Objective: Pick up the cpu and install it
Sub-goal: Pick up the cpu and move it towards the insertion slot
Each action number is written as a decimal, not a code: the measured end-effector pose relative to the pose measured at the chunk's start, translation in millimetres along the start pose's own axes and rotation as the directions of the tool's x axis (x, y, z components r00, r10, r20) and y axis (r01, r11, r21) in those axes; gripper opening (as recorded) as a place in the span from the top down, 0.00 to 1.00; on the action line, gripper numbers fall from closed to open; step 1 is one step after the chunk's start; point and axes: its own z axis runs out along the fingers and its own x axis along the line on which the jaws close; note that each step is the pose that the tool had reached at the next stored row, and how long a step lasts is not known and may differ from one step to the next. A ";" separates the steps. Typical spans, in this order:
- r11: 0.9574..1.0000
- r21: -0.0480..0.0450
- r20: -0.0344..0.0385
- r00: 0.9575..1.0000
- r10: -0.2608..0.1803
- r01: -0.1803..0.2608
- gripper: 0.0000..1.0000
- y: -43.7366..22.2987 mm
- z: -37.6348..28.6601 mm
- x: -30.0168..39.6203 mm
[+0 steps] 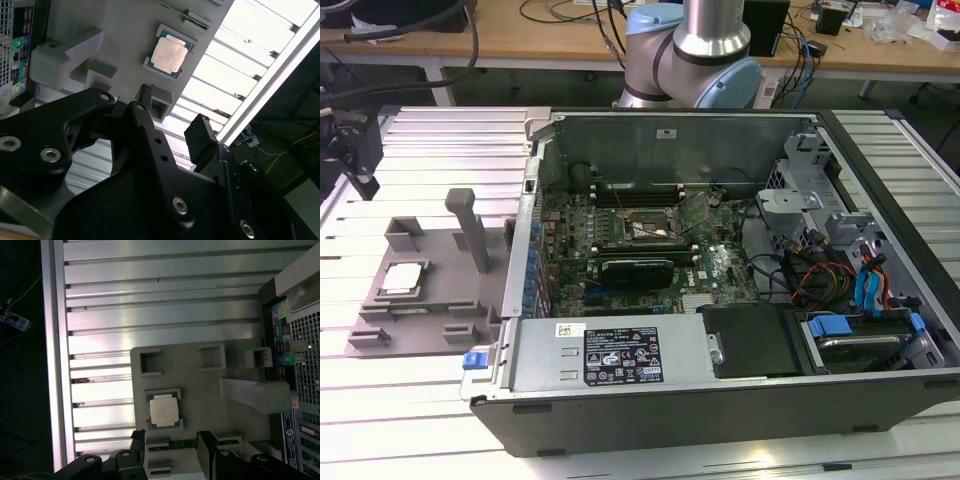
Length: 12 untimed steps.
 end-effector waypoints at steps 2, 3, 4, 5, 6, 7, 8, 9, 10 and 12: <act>1.000 0.000 0.000 1.000 0.000 0.000 0.45 -0.1 1.9 0.0; 1.000 0.000 0.000 1.000 0.000 0.000 0.45 -0.1 2.4 0.0; 1.000 0.000 0.000 1.000 0.000 0.000 0.45 -0.1 3.0 0.0; 1.000 0.000 0.000 1.000 0.000 0.000 0.45 -0.2 4.1 0.1; 1.000 0.000 0.000 1.000 0.000 0.000 0.45 -0.2 5.0 0.1; 1.000 0.000 0.000 1.000 0.000 0.000 0.45 -0.2 5.8 0.1; 1.000 0.000 0.000 1.000 0.000 0.000 0.45 -0.3 6.5 0.1; 1.000 0.000 0.000 1.000 0.000 0.000 0.45 -0.3 7.0 0.1; 1.000 0.000 0.000 1.000 0.000 0.000 0.45 -0.3 7.8 0.1; 1.000 0.000 0.000 1.000 0.000 0.000 0.45 -0.4 9.1 0.1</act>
